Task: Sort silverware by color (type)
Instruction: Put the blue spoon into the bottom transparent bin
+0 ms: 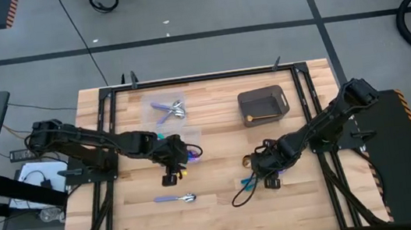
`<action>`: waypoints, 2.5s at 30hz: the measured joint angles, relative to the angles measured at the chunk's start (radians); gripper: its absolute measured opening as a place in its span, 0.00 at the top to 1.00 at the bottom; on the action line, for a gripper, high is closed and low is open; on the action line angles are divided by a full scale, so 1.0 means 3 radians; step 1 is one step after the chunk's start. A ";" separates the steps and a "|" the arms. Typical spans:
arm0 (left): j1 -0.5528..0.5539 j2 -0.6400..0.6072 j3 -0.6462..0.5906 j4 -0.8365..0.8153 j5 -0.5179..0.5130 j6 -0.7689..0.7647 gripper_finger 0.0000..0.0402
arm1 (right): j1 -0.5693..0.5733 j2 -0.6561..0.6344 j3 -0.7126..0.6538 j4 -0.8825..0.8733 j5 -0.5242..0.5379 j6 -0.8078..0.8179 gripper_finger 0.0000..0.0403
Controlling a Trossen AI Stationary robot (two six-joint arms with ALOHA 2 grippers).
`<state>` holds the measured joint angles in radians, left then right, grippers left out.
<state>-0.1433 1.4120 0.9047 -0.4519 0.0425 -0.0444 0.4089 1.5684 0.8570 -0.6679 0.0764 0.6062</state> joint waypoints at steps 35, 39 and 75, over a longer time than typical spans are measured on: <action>-0.0214 0.0003 -0.0003 -0.0202 0.0001 -0.0327 0.77 | -0.0170 0.0006 -0.0303 0.0364 -0.0039 0.0062 0.62; -0.0214 0.0003 -0.0003 -0.0205 0.0002 -0.0328 0.77 | -0.0170 0.0003 -0.0377 0.0488 -0.0042 0.0010 0.68; -0.0644 0.0096 -0.0005 0.0476 -0.0697 0.0173 0.63 | -0.0540 0.0005 0.0146 0.0761 -0.0234 -0.0334 0.91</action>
<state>-0.3365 1.4409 0.9033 -0.3091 -0.1665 0.0074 0.2470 1.5700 0.9009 -0.4397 0.0063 0.5060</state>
